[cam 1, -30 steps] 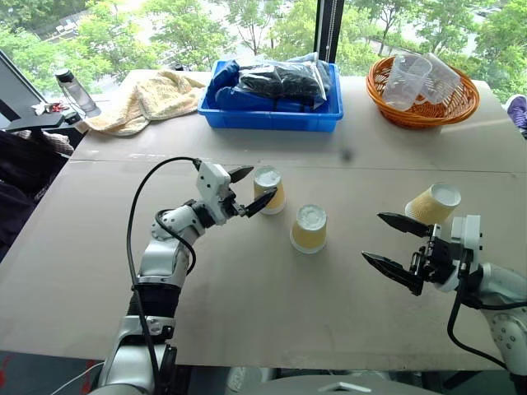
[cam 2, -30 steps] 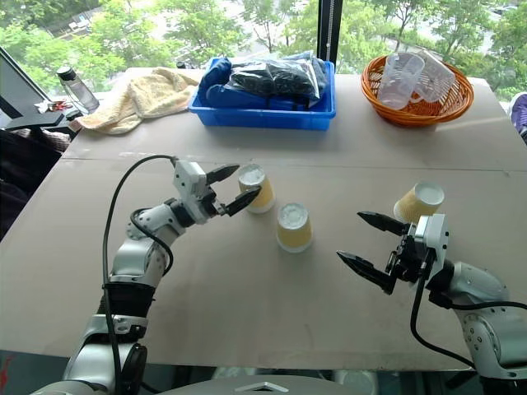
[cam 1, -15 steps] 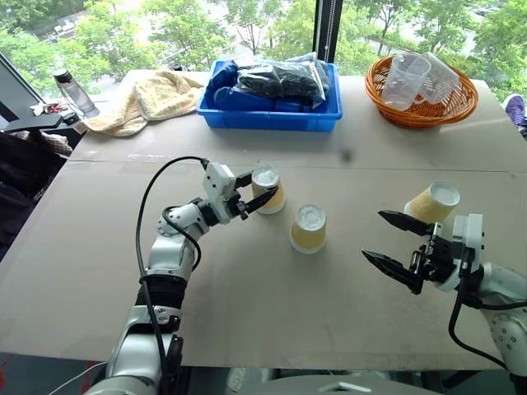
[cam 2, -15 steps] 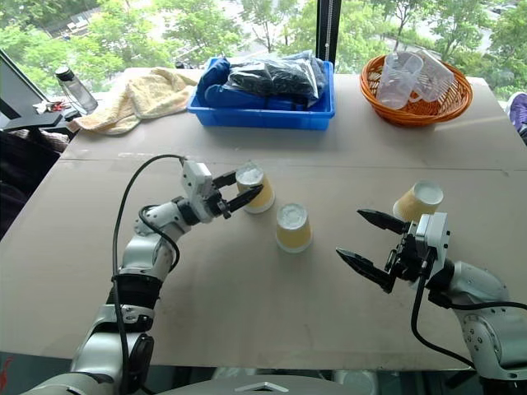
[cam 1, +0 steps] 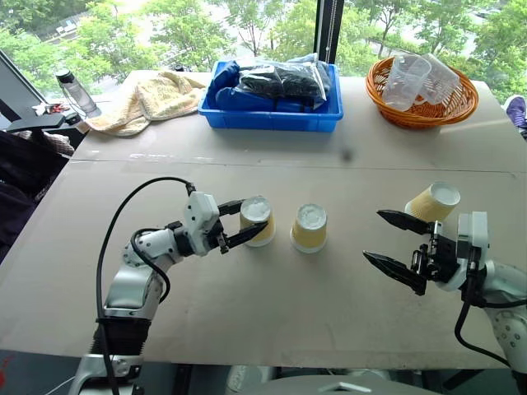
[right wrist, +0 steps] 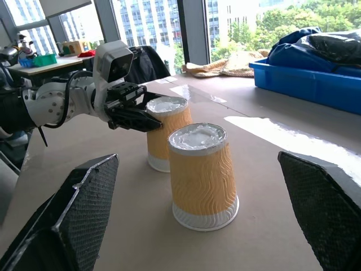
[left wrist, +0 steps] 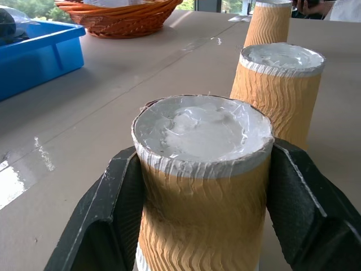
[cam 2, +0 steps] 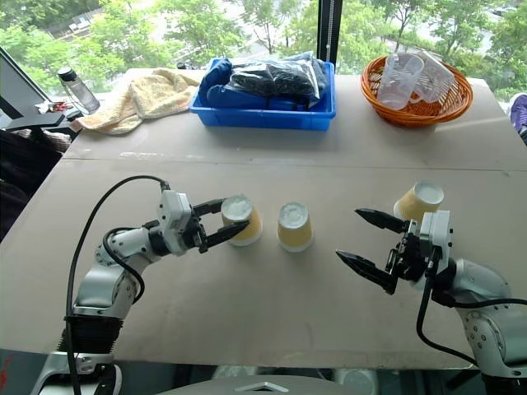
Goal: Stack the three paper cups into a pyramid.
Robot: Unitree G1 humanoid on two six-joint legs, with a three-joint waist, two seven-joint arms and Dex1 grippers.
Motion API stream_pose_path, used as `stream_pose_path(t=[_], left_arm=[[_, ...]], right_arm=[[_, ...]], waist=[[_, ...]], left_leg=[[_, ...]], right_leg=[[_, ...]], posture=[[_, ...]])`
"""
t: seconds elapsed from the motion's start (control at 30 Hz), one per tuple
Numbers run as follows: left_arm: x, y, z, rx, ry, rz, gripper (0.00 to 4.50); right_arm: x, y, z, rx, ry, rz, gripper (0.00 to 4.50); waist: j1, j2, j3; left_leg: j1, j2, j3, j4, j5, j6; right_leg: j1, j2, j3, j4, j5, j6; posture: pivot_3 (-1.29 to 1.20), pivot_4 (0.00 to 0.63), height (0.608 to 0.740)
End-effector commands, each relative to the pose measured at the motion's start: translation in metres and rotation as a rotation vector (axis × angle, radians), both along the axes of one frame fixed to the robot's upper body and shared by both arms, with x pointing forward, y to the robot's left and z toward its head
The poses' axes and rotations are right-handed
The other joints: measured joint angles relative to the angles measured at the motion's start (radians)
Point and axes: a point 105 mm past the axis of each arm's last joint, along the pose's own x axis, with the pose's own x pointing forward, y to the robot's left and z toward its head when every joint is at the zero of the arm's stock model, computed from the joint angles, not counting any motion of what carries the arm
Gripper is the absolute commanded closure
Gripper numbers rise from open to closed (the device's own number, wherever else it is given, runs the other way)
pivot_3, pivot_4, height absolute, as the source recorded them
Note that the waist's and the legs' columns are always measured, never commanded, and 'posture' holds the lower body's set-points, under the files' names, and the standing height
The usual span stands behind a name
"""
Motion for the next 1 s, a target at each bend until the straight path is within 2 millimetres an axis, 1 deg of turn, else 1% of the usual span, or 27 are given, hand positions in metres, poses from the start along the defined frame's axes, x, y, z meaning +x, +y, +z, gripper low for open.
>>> stream_pose_path(t=[0.03,0.17,0.37,0.57,0.63,0.67,0.7,0.73,0.83,0.9,0.97,1.0], left_arm=[[0.002,-0.012,-0.004,-0.024,0.001,-0.021,2.07],[0.001,-0.025,-0.011,-0.021,0.001,-0.057,2.07],[0.003,-0.037,-0.013,-0.043,-0.003,-0.089,2.07],[0.004,-0.041,-0.014,-0.052,0.004,-0.099,2.07],[0.003,-0.042,-0.015,-0.047,0.006,-0.111,1.04],[0.003,-0.042,-0.015,-0.049,0.009,-0.115,0.77],[0.003,-0.042,-0.015,-0.048,0.008,-0.114,0.34],[0.003,-0.042,-0.014,-0.049,0.007,-0.108,0.03],[0.002,-0.04,-0.012,-0.061,0.035,-0.112,0.03],[0.002,-0.037,-0.007,-0.082,0.039,-0.113,0.03],[0.001,-0.032,0.006,-0.089,0.006,-0.109,0.03],[-0.002,-0.028,0.015,-0.096,-0.012,-0.108,0.03]], right_arm=[[-0.003,0.006,0.008,-0.011,-0.03,0.048,0.0],[-0.003,0.004,0.012,-0.02,-0.032,0.042,0.0],[-0.003,0.004,0.014,-0.024,-0.034,0.03,0.0],[-0.003,0.004,0.015,-0.026,-0.038,0.014,0.0],[-0.003,0.003,0.016,-0.026,-0.039,0.01,0.0],[-0.003,0.003,0.016,-0.026,-0.039,0.01,0.0],[-0.003,0.003,0.015,-0.026,-0.039,0.009,0.0],[-0.004,0.003,0.015,-0.025,-0.039,0.009,0.0],[-0.004,0.003,0.014,-0.024,-0.038,0.005,0.0],[-0.003,0.003,0.014,-0.025,-0.038,0.001,0.0],[-0.002,-0.001,0.013,-0.02,-0.035,-0.025,0.0],[-0.002,-0.006,0.012,-0.014,-0.032,-0.049,0.0]], waist=[[0.002,0.0,0.0],[0.003,0.0,0.0],[0.005,0.0,0.0],[0.007,0.0,0.0],[0.007,0.0,0.0],[0.007,0.0,0.0],[0.006,0.0,0.0],[0.006,0.0,0.0],[0.004,0.0,0.0],[0.001,0.0,0.0],[-0.001,0.0,0.0],[-0.001,-0.001,0.0]], left_leg=[[0.0,0.0,0.0,0.0,0.0,0.0],[0.0,0.0,0.0,0.0,0.0,0.0],[0.0,0.0,0.0,0.0,0.0,0.0],[0.0,0.0,0.0,0.0,0.0,0.0],[0.0,0.0,0.0,0.0,0.0,0.0],[0.0,0.0,0.0,0.0,0.0,0.0],[0.0,0.0,0.0,0.0,0.0,0.0],[0.0,0.0,0.0,0.0,0.0,0.0],[0.0,0.0,0.0,0.0,0.0,0.0],[0.0,0.0,0.0,0.0,0.0,0.0],[0.0,0.0,0.0,0.0,0.0,0.0],[0.0,0.0,0.0,0.0,0.0,0.0]], right_leg=[[0.0,0.0,0.0,0.0,0.0,0.0],[0.0,0.0,0.0,0.0,0.0,0.0],[0.0,0.0,0.0,0.0,0.0,0.0],[0.0,0.0,0.0,0.0,0.0,0.0],[0.0,0.001,0.0,0.0,0.0,0.0],[0.0,0.001,0.0,0.0,0.0,0.0],[0.0,0.001,0.0,0.0,0.0,0.0],[0.0,0.001,0.0,0.0,0.0,0.0],[0.0,0.001,0.0,0.0,0.0,0.0],[0.0,0.001,0.0,0.0,0.0,0.0],[0.0,0.001,0.0,0.0,0.0,0.0],[0.0,0.001,0.0,0.0,0.0,0.0]], posture=[[0.0,0.15,0.74],[0.0,0.15,0.74],[0.0,0.15,0.74],[0.0,0.15,0.74],[0.0,0.15,0.74],[0.0,0.15,0.74],[0.0,0.15,0.74],[0.0,0.15,0.74],[0.0,0.15,0.74],[0.0,0.15,0.74],[0.0,0.15,0.74],[0.0,0.15,0.74]])
